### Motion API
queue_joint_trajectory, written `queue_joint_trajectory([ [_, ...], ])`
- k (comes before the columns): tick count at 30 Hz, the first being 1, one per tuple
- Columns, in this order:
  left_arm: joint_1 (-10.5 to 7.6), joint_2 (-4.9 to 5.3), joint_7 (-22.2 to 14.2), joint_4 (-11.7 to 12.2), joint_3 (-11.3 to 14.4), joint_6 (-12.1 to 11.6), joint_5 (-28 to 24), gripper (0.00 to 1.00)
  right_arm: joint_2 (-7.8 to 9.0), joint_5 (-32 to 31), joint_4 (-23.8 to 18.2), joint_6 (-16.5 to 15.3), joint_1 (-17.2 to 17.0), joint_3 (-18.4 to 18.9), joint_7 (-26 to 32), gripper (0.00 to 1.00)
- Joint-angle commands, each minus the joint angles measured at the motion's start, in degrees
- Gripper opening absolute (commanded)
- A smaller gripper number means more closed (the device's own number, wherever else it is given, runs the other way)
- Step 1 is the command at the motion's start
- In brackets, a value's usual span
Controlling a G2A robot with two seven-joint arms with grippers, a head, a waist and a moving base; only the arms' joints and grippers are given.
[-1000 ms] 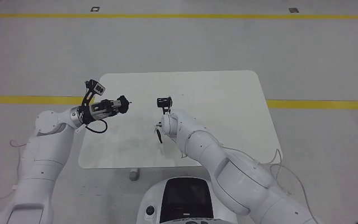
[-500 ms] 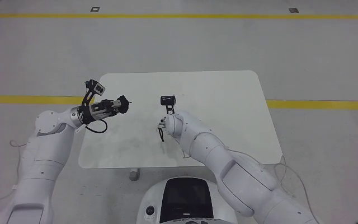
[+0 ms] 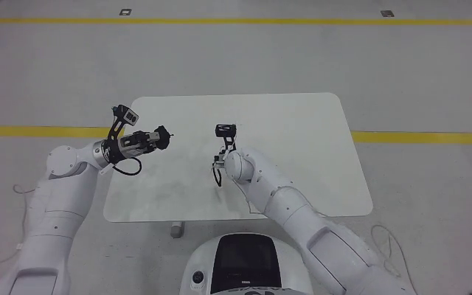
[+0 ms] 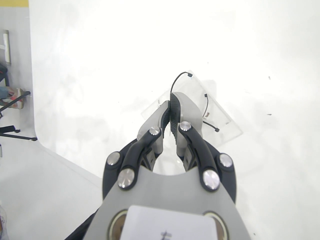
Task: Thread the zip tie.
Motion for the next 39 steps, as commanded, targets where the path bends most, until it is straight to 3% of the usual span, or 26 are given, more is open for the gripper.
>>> queue_joint_trajectory([
  [1,0.0,0.0,0.0,0.0,0.0,0.0,0.0,0.0,1.29,-3.76,-7.76,0.0,-4.02,2.49,2.7,0.0],
  [7,0.0,0.0,0.0,0.0,0.0,0.0,0.0,0.0,3.69,-12.87,-30.39,0.0,-16.77,8.79,9.63,0.0],
  [11,0.0,0.0,0.0,0.0,0.0,0.0,0.0,0.0,3.93,-11.68,-40.23,0.0,-22.35,10.56,8.08,0.0],
  [22,0.0,0.0,0.0,0.0,0.0,0.0,0.0,0.0,3.96,-11.02,-41.76,-0.55,-22.96,10.38,6.83,0.0],
  [24,0.0,0.0,0.0,0.0,0.0,0.0,0.0,0.0,3.85,-6.65,-45.07,-1.26,-24.86,10.98,2.9,0.0],
  [31,0.0,0.0,0.0,0.0,0.0,0.0,0.0,0.0,4.32,-7.4,-54.54,-5.93,-32.8,7.9,-12.3,0.0],
  [39,0.0,0.0,0.0,0.0,0.0,0.0,0.0,0.0,5.05,-8.62,-54.77,-10.58,-33.66,4.86,-23.58,0.0],
])
